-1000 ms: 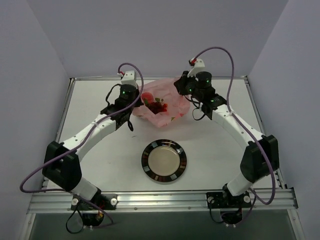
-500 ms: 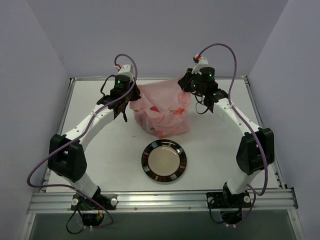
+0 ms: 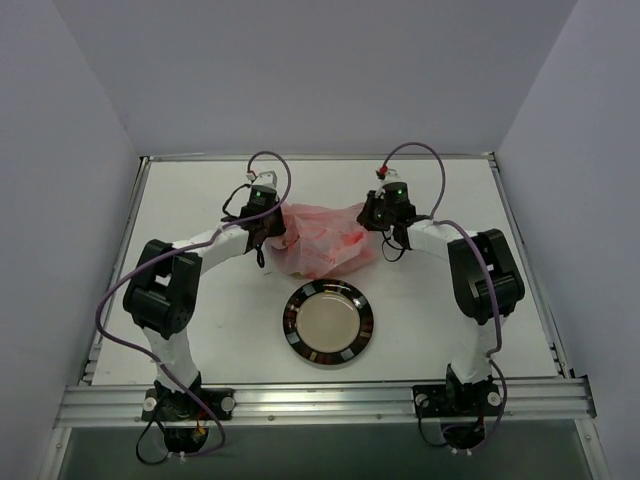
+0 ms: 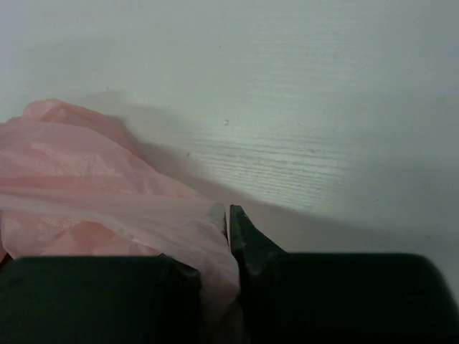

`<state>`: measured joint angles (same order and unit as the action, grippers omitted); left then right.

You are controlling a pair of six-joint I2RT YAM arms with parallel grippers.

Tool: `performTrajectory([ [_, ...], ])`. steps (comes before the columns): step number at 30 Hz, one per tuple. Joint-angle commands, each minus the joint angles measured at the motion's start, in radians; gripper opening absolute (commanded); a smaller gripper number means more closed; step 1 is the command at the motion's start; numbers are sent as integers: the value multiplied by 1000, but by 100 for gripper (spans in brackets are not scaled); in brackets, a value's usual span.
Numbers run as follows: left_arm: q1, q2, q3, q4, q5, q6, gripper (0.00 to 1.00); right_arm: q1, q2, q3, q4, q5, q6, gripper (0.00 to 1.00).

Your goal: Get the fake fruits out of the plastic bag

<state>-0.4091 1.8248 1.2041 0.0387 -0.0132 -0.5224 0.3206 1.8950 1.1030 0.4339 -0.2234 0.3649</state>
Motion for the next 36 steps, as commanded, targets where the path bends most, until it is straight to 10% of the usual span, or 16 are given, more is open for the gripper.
performTrajectory([
  [1,13,-64,-32,90,-36,-48,2,-25,-31,57,60,139,-21,2],
  [6,-3,-156,-138,155,-37,-100,2,-23,-74,198,-93,160,-37,80],
  [11,-25,-257,-189,161,-83,-119,2,-23,-258,172,-191,151,-56,99],
  [26,-51,-295,-170,176,-122,-151,3,181,-626,234,-403,384,-161,99],
  [30,-53,-294,-155,165,-122,-145,2,231,-651,279,-415,234,-156,71],
  [32,-53,-288,-144,162,-114,-140,2,285,-643,288,-428,191,-181,40],
  [36,-53,-283,-133,162,-106,-139,2,380,-527,261,-428,114,-173,18],
])
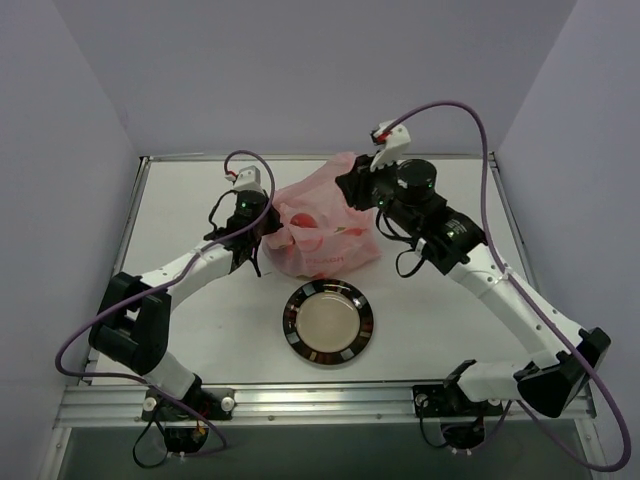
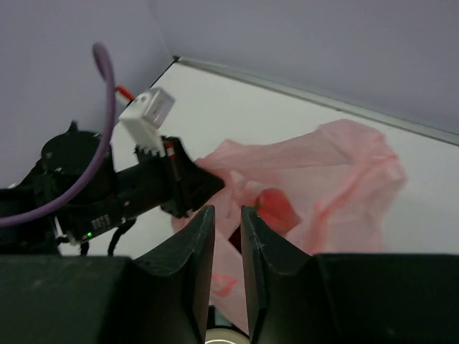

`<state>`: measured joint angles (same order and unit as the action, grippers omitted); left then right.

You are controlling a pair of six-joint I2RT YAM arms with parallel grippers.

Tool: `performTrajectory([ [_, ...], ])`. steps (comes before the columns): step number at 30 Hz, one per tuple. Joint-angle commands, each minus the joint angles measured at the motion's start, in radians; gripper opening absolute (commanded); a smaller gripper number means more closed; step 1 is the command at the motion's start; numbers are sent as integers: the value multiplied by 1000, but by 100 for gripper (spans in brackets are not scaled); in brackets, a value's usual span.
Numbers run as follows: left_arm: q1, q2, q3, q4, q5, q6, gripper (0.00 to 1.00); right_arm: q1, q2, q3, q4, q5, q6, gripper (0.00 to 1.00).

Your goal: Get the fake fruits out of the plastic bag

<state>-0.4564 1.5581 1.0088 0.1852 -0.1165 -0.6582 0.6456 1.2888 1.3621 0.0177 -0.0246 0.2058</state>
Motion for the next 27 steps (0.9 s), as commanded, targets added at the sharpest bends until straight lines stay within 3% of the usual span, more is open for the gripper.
performTrajectory([
  [1,-5,-20,57,17,-3,-1,2,99,107,-6,-12,-81,-17,17],
  [9,2,-38,34,17,-2,15,2,149,291,-141,94,56,7,13],
  [17,25,-61,-4,-13,35,3,4,193,264,-467,323,8,125,5],
  [20,32,-96,-1,-75,63,-4,19,197,280,-489,344,40,136,4],
  [21,30,-134,-7,-108,67,-6,31,195,287,-489,350,60,133,4],
  [23,28,-206,-22,-153,87,-20,46,187,293,-485,367,69,124,4],
  [24,28,-229,-33,-174,92,-23,61,183,299,-474,376,66,119,4],
  [27,24,-327,-79,-289,87,-24,82,170,331,-457,390,51,110,4],
])
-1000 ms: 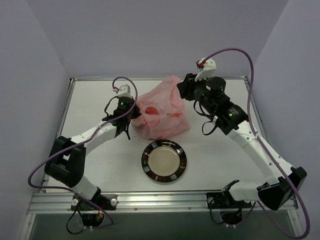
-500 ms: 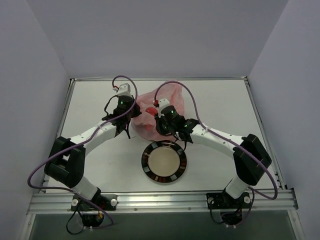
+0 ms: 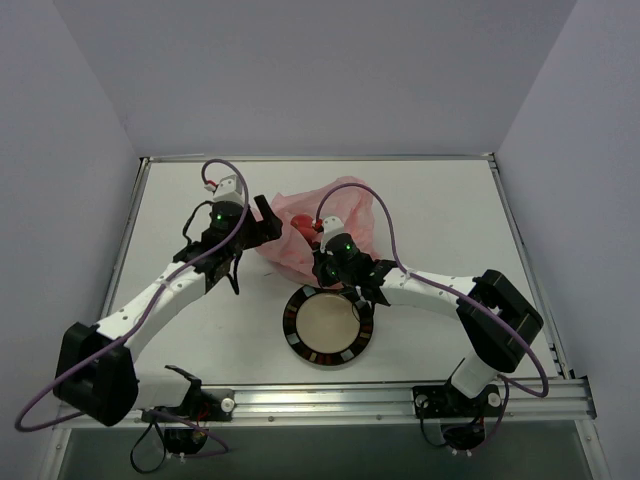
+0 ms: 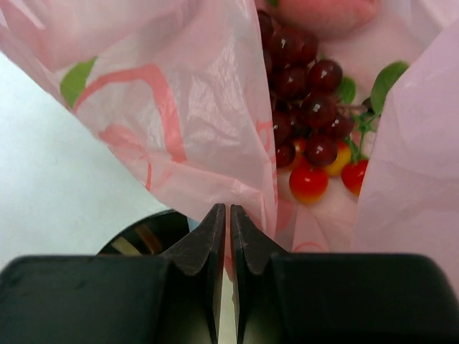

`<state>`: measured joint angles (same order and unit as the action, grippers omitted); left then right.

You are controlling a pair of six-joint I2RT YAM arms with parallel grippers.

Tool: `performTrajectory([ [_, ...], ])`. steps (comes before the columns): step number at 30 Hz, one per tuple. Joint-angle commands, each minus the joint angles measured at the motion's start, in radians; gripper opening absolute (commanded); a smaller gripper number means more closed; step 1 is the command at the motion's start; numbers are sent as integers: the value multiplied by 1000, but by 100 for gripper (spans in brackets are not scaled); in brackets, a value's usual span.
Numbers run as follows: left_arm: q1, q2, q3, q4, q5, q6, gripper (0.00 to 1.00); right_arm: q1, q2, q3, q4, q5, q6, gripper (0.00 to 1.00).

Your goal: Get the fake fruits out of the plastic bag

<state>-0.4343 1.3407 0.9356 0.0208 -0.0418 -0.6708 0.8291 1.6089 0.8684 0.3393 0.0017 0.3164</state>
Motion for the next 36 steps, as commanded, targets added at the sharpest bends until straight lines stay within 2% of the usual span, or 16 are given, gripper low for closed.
performTrajectory([
  [1,-4,-136,-33,-151,5,-10,84,-21,17,40,75,23,0,4],
  [5,-27,-231,-110,-234,-15,-33,86,-51,19,26,113,-34,16,4],
  [7,-46,-244,-127,-223,9,-53,81,-53,8,23,118,-52,18,4],
  [8,-72,-238,-121,-213,20,-71,73,-53,3,18,116,-55,19,4],
  [9,-96,-226,-107,-206,22,-76,59,-53,-3,17,116,-57,20,4],
  [11,-168,-221,-33,-226,-74,-67,26,-54,-10,9,116,-52,23,4],
  [12,-263,-228,-8,-260,-129,-58,22,-56,-18,6,115,-52,24,4],
  [14,-352,-257,28,-289,-290,-44,16,-56,-21,4,116,-52,27,4],
  [15,-422,-271,43,-329,-347,-49,16,-56,-21,3,116,-52,27,4],
  [17,-474,-317,34,-351,-493,-73,16,-56,-20,0,121,-51,30,4],
  [18,-495,-328,13,-355,-519,-84,18,-59,-17,-3,128,-52,33,4],
  [22,-488,-281,20,-328,-576,-75,37,-62,-24,-15,148,-75,47,4],
  [25,-413,-158,81,-268,-532,-30,41,-62,-40,-28,156,-80,56,4],
  [27,-365,-72,107,-194,-453,0,43,-62,-52,-32,158,-83,62,4],
  [31,-281,72,206,-170,-399,48,58,-62,-69,-43,161,-91,64,4],
  [36,-204,215,276,-157,-372,77,65,-65,-79,-57,168,-95,69,4],
])
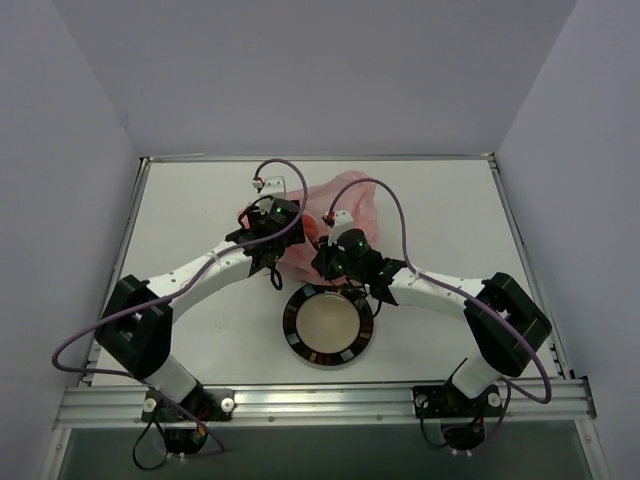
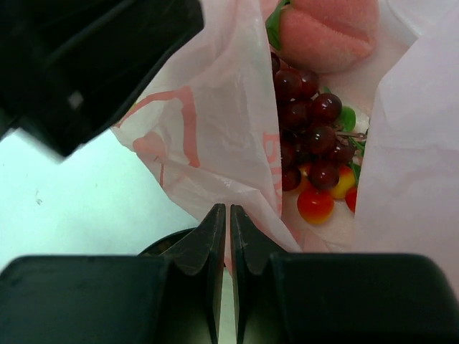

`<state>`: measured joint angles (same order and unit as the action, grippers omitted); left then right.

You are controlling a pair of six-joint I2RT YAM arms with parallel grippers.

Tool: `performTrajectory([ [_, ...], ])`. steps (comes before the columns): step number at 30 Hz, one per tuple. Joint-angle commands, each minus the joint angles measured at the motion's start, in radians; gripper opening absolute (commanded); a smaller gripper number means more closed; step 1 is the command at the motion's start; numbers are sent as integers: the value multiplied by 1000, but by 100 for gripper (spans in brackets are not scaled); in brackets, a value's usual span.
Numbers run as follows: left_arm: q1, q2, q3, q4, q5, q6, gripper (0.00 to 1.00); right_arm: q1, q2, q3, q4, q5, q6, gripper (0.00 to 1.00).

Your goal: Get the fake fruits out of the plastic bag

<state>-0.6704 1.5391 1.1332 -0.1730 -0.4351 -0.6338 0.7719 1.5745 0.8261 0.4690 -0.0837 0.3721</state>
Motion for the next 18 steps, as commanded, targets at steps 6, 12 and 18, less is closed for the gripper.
performTrajectory([
  [6,77,144,112,108,58,74,77,-8,-57,-33,39,-25,16,4],
  [12,97,234,111,211,72,97,57,-17,-105,-41,8,-25,8,4],
  [18,117,187,37,309,124,97,2,-88,-149,-35,-44,-8,19,14],
])
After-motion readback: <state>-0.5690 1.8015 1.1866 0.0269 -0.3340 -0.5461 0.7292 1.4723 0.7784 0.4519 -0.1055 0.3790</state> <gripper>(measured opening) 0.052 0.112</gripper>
